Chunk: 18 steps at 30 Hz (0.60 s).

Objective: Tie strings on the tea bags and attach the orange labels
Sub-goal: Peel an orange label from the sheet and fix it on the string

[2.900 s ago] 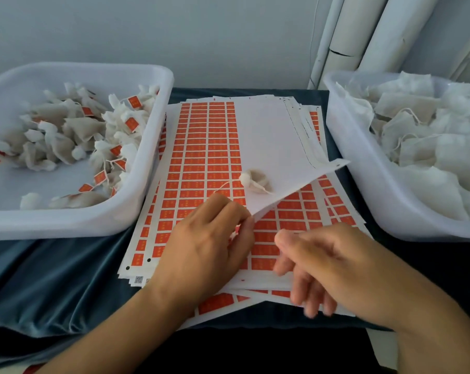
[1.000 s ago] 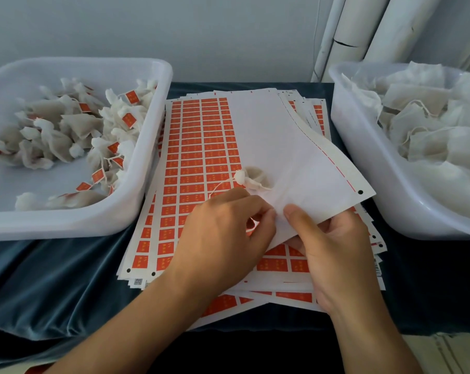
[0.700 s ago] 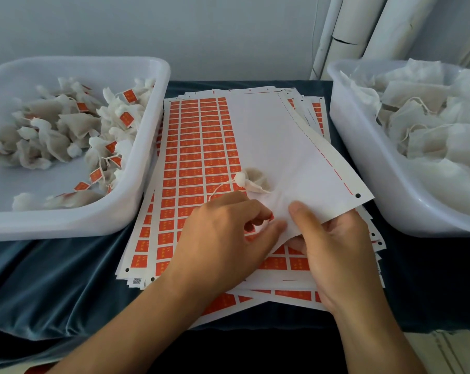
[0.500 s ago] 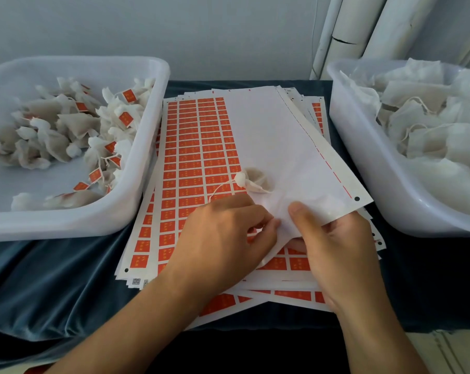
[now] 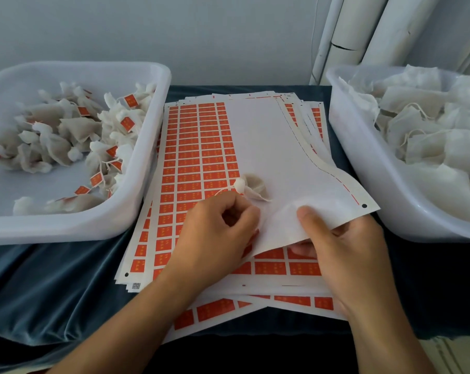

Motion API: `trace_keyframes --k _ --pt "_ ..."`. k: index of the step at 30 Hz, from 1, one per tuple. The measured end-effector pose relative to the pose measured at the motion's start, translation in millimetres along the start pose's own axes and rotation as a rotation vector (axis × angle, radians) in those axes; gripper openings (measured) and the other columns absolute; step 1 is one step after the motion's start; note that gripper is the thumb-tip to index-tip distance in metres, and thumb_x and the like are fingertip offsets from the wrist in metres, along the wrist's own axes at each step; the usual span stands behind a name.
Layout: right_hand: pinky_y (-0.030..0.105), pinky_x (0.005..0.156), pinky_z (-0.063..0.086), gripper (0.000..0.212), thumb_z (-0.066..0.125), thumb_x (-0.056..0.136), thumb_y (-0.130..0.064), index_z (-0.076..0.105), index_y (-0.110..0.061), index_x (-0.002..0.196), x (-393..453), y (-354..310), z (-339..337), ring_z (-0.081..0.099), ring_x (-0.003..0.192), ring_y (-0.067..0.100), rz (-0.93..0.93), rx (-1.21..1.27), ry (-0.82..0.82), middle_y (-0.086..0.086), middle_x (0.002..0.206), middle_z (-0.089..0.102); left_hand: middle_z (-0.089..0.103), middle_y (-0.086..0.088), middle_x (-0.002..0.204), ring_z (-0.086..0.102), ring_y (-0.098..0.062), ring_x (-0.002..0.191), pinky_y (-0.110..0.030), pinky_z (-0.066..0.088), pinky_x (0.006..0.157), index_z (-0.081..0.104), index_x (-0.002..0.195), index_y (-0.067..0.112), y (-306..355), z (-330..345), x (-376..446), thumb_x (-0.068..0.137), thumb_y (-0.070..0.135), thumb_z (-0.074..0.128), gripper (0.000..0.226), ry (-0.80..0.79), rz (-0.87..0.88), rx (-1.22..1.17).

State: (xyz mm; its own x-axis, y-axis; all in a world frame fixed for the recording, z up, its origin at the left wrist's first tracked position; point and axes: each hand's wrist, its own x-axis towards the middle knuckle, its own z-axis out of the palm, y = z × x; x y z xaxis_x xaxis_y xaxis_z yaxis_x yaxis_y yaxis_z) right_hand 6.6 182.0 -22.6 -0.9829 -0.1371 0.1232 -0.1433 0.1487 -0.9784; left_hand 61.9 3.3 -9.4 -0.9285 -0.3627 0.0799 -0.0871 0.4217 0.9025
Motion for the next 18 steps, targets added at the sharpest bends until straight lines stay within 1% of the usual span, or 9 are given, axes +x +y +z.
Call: trace_keyframes --k 3,6,8,10,12,13,15,16,18 --pt "0.018 0.052 0.056 0.023 0.07 0.092 -0.037 0.066 -0.037 0.115 2 -4 -7 0.075 0.064 0.011 -0.004 -0.065 0.043 -0.019 0.091 0.076 0.071 0.007 0.07 0.069 -0.012 0.064 -0.014 0.054 0.058 0.071 0.078 0.024 -1 -4 3 0.097 0.032 0.063 0.022 0.067 -0.106 -0.109" --pt "0.026 0.061 0.061 0.04 0.07 0.086 -0.045 0.059 -0.041 0.125 1 -12 -11 0.075 0.072 0.008 0.002 -0.148 0.101 -0.022 0.098 0.074 0.072 0.007 0.071 0.071 -0.011 0.063 -0.012 0.052 0.054 0.071 0.078 0.023 0 -7 5 0.098 0.037 0.062 0.025 0.166 -0.188 -0.208" --pt "0.029 0.065 0.058 0.062 0.07 0.083 -0.05 0.044 -0.044 0.14 -3 -21 -11 0.071 0.074 0.001 -0.037 -0.205 0.171 -0.031 0.093 0.068 0.074 0.008 0.073 0.073 -0.009 0.066 -0.011 0.051 0.054 0.072 0.081 0.023 0 -11 8 0.098 0.04 0.062 0.026 0.226 -0.23 -0.265" --pt "0.022 0.066 0.049 0.078 0.07 0.085 -0.053 0.029 -0.042 0.151 -10 -32 -12 0.065 0.071 0.004 -0.171 -0.25 0.301 -0.02 0.08 0.062 0.074 0.009 0.074 0.072 -0.007 0.065 -0.01 0.051 0.053 0.072 0.082 0.024 0 -15 10 0.098 0.042 0.061 0.027 0.255 -0.242 -0.295" --pt "0.019 0.066 0.047 0.071 0.069 0.091 -0.052 0.035 -0.035 0.152 -19 -48 -13 0.06 0.064 0.014 -0.325 -0.248 0.371 -0.005 0.071 0.054 0.072 0.011 0.072 0.07 -0.004 0.063 -0.008 0.049 0.053 0.072 0.08 0.026 -1 -19 12 0.097 0.043 0.062 0.026 0.275 -0.196 -0.237" --pt "0.017 0.064 0.047 0.06 0.066 0.093 -0.05 0.043 -0.034 0.146 -23 -57 -13 0.059 0.062 0.016 -0.391 -0.257 0.345 -0.004 0.07 0.053 0.071 0.013 0.072 0.069 -0.002 0.065 -0.007 0.049 0.053 0.071 0.08 0.028 -1 -21 13 0.096 0.044 0.062 0.024 0.282 -0.153 -0.185" --pt "0.012 0.058 0.047 0.031 0.06 0.096 -0.049 0.057 -0.039 0.126 -21 -72 -9 0.062 0.063 0.012 -0.489 -0.31 0.14 -0.005 0.073 0.059 0.07 0.019 0.077 0.068 0.001 0.074 -0.008 0.051 0.056 0.07 0.084 0.032 1 -24 14 0.096 0.044 0.064 0.018 0.304 -0.033 -0.036" --pt "0.013 0.057 0.05 0.025 0.055 0.097 -0.054 0.06 -0.042 0.118 -14 -80 -3 0.064 0.065 0.008 -0.462 -0.32 -0.024 -0.008 0.076 0.063 0.069 0.019 0.079 0.067 0.0 0.079 -0.01 0.053 0.059 0.07 0.086 0.034 3 -25 16 0.096 0.043 0.064 0.015 0.318 0.041 0.055" --pt "0.016 0.059 0.053 0.032 0.044 0.097 -0.066 0.06 -0.048 0.116 8 -92 16 0.067 0.071 0.0 -0.335 -0.401 -0.329 -0.018 0.082 0.069 0.067 0.02 0.082 0.065 -0.003 0.08 -0.015 0.055 0.064 0.07 0.089 0.033 7 -28 19 0.096 0.041 0.065 0.012 0.335 0.19 0.198"
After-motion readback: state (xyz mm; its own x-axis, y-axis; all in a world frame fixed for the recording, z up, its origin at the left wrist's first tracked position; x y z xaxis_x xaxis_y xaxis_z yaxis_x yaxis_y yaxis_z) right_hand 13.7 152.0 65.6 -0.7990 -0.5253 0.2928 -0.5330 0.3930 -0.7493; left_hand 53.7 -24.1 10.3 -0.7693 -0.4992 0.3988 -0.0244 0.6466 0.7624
